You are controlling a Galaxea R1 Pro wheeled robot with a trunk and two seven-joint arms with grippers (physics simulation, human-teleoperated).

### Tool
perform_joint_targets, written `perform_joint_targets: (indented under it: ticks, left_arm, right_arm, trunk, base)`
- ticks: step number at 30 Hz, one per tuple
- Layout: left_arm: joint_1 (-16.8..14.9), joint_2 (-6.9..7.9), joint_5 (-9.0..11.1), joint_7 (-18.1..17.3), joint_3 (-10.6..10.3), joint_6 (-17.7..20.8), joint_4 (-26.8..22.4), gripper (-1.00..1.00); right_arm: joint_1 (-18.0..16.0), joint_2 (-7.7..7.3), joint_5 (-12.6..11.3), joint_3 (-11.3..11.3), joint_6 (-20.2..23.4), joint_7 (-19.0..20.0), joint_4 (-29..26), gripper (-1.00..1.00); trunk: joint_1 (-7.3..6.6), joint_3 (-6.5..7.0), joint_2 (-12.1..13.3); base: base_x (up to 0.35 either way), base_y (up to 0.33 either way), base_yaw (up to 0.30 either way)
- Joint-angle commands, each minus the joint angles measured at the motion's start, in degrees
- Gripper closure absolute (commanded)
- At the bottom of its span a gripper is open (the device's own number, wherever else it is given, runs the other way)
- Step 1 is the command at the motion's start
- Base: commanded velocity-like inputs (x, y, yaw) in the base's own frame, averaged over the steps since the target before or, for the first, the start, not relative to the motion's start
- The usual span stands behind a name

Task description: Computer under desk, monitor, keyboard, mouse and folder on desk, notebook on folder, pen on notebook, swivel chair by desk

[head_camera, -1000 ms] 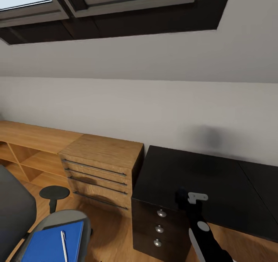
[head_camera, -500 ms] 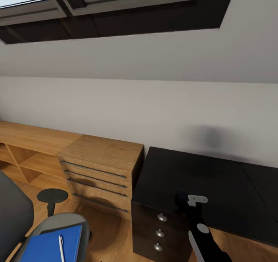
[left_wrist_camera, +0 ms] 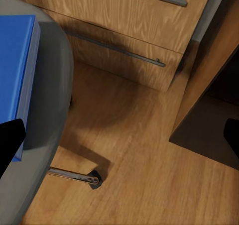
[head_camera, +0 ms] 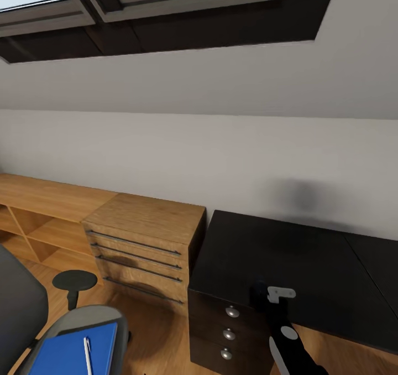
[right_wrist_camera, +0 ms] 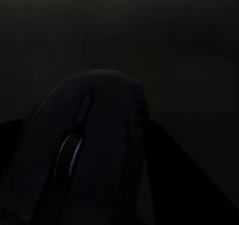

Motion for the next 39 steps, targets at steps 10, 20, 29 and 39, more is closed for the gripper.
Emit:
perform_joint_targets:
  ticks: [10, 20, 29, 39]
  left_arm:
    - [0.0, 0.01, 0.5, 0.1, -0.2, -0.3, 0.0, -1.0]
    - [0.0, 0.01, 0.5, 0.1, -0.2, -0.3, 0.0, -1.0]
    - [0.0, 0.01, 0.5, 0.1, -0.2, -0.3, 0.0, -1.0]
    - [0.0, 0.01, 0.5, 0.1, -0.2, -0.3, 0.0, -1.0]
  right_arm:
    - [-0.1, 0.05, -0.1, -0.1, -0.2, -0.1, 0.4, 1.0]
    - [-0.1, 0.05, -0.1, -0.1, -0.2, -0.1, 0.4, 1.0]
    - [-0.1, 0.05, -0.2, -0.7, -0.3, -0.1, 0.4, 1.0]
    - [-0.1, 0.06, -0.4, -1.1, -0.5, 0.0, -0.2, 1.0]
  trunk:
    - [0.0, -0.07, 0.0]
    - [0.0, -0.07, 0.0]
    - [0.0, -0.07, 0.0]
    - [0.0, -0.07, 0.0]
  base:
    - [0.0, 0.0, 0.0]
    - [0.0, 0.0, 0.0]
    - [0.0, 0.0, 0.0]
    - [0.0, 0.0, 0.0]
